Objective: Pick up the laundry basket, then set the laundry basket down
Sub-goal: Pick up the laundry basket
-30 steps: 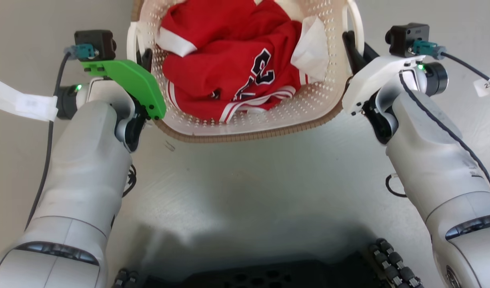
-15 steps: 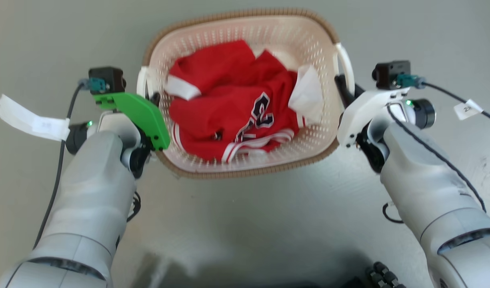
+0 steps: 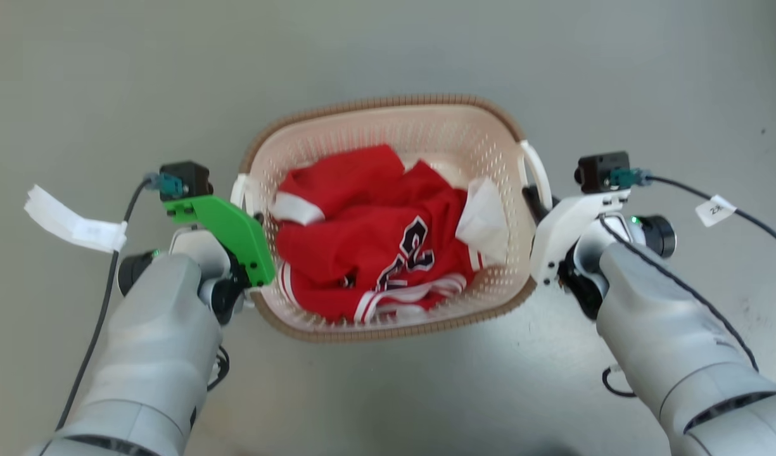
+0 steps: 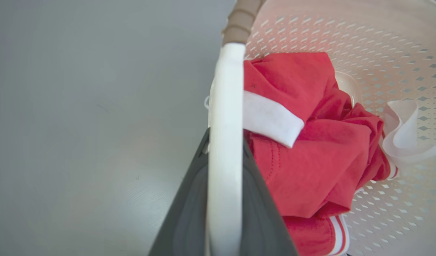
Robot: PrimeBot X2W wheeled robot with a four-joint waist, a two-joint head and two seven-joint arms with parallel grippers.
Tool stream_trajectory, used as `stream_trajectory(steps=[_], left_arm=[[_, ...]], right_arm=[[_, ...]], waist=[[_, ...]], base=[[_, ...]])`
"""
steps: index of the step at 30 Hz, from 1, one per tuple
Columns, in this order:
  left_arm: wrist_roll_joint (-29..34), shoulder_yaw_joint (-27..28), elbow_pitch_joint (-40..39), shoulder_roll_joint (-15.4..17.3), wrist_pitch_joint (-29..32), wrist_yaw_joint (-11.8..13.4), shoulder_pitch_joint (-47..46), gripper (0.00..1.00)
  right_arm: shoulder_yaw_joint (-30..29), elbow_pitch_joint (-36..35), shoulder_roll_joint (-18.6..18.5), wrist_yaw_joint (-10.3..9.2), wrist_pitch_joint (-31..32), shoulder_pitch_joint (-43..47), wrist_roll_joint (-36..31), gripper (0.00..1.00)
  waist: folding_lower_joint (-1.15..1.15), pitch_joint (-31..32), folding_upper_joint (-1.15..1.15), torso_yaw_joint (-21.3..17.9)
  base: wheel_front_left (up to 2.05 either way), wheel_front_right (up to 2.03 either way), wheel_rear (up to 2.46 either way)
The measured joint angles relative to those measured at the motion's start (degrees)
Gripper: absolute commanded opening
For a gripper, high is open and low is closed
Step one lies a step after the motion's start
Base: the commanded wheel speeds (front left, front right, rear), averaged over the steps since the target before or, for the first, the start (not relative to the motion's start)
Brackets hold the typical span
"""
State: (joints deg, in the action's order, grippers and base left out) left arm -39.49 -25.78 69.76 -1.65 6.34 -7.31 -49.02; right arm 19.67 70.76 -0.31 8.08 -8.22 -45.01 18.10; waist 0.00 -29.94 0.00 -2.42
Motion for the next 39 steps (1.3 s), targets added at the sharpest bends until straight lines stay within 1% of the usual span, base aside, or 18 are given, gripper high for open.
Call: stream_trajectory(steps=[4,16,39], left_arm=[[-0.73,-0.13,0.43,-0.08,1.13,-0.01,1.51,0.0],[-3.18,-0.54,1.63,-0.08,4.21,-0.22,5.56,0.0],[-6.06,-0.99,3.1,-0.03,8.58,-0.23,12.06,0.0]], right_arm=[[0.92,0.1,0.12,0.0,1.65,1.44,0.82,0.0],[4.39,-1.01,0.11,0.0,6.86,5.81,6.55,0.0],[8.32,-2.22,0.07,0.0,13.05,12.35,12.79,0.0]], waist=[[0.0,2.84,0.0,-0.05],[0.0,11.16,0.0,-0.08],[0.0,25.59,0.0,-0.43]], base=[[0.0,0.0,0.0],[0.0,0.0,0.0],[0.0,0.0,0.0]])
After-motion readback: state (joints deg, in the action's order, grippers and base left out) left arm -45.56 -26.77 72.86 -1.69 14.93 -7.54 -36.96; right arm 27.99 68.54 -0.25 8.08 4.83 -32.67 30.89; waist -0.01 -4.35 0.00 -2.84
